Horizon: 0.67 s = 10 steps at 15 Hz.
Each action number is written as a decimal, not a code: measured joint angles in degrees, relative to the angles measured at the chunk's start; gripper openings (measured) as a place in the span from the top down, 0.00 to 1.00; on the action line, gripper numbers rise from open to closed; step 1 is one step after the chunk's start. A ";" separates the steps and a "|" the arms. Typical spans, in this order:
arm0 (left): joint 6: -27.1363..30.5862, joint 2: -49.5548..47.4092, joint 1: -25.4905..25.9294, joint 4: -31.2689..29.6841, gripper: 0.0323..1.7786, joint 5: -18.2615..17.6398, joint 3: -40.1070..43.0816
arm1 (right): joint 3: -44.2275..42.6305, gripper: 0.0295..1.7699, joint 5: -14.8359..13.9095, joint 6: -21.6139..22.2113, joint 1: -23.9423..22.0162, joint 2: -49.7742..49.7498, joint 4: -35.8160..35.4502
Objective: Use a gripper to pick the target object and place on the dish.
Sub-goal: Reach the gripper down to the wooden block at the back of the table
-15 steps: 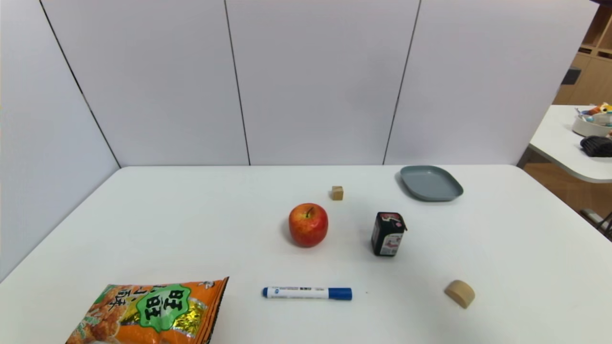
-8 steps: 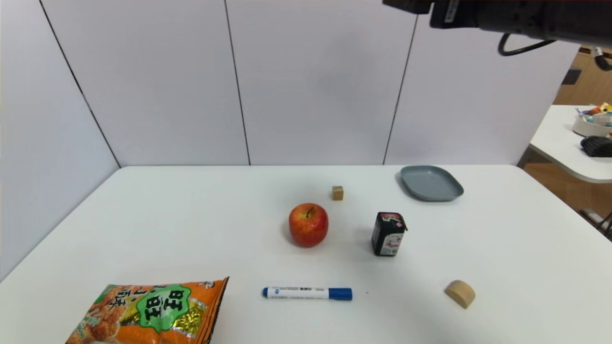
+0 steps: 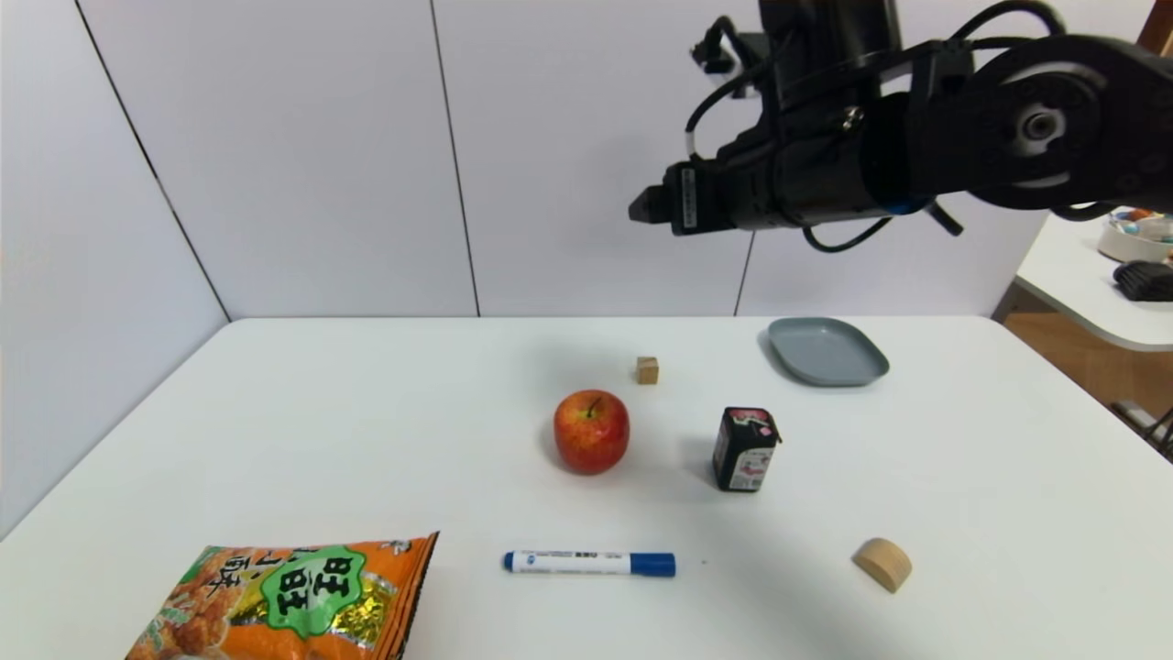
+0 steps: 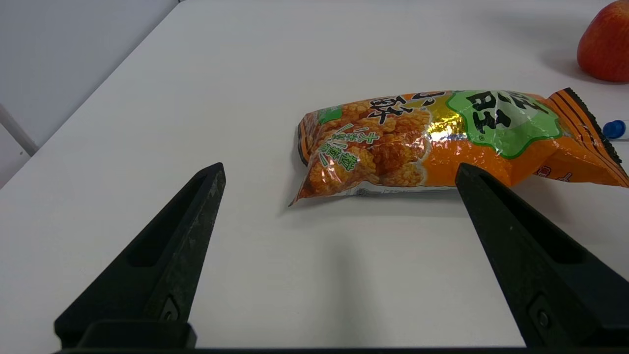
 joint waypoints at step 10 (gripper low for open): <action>0.00 0.00 0.00 0.00 0.05 0.00 0.00 | -0.55 0.03 1.95 1.23 -3.41 7.79 4.14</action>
